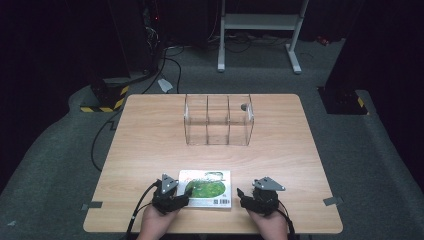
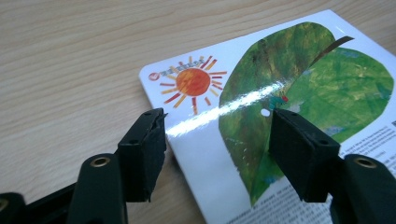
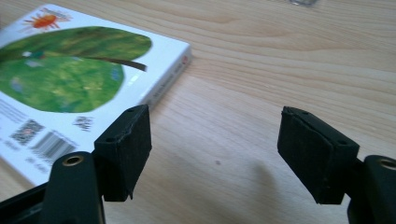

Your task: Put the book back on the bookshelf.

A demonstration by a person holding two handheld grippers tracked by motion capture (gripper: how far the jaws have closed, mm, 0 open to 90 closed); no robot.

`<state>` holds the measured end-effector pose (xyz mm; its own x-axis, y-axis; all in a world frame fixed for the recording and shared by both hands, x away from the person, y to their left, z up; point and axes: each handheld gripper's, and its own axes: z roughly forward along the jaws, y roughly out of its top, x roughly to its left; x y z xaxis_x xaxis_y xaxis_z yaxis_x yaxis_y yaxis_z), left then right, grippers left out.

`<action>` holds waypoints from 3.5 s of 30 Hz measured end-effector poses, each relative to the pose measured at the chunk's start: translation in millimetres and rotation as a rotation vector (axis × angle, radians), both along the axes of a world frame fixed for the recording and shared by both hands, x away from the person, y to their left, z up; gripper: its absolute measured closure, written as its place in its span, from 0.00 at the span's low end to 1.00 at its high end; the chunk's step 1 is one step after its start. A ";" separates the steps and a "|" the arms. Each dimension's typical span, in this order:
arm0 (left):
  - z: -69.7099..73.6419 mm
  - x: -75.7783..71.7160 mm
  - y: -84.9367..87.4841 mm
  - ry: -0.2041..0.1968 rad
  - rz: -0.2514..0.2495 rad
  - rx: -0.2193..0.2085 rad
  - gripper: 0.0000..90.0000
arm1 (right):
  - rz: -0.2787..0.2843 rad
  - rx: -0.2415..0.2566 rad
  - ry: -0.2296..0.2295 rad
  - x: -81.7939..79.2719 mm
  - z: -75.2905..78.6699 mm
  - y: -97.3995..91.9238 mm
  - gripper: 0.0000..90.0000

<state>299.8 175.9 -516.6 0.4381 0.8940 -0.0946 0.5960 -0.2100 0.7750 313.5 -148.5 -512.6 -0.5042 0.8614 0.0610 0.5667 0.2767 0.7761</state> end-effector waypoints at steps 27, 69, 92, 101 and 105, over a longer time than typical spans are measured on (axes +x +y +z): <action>-8.5 6.3 -35.2 0.058 -0.093 -0.082 0.40 | 0.041 0.036 0.100 2.4 -5.4 20.2 0.31; -3.5 16.9 -41.7 0.019 -0.136 -0.129 0.40 | 0.038 0.044 0.074 4.5 -7.6 6.7 0.33; 2.9 25.1 -42.6 0.011 -0.077 -0.155 0.41 | 0.043 0.048 0.075 4.7 -8.2 7.1 0.33; 4.2 25.3 -40.3 0.012 -0.075 -0.171 0.43 | 0.042 0.049 0.075 4.6 -8.1 7.1 0.33; 7.5 24.2 -40.5 0.005 -0.115 -0.246 0.47 | 0.052 0.047 0.074 4.2 -8.1 7.7 0.31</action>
<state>324.0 135.3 -509.1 0.5342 0.7885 -0.3048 0.5829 -0.0825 0.8083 317.7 -140.8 -520.7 -0.5412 0.8293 0.1389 0.6083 0.2720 0.7456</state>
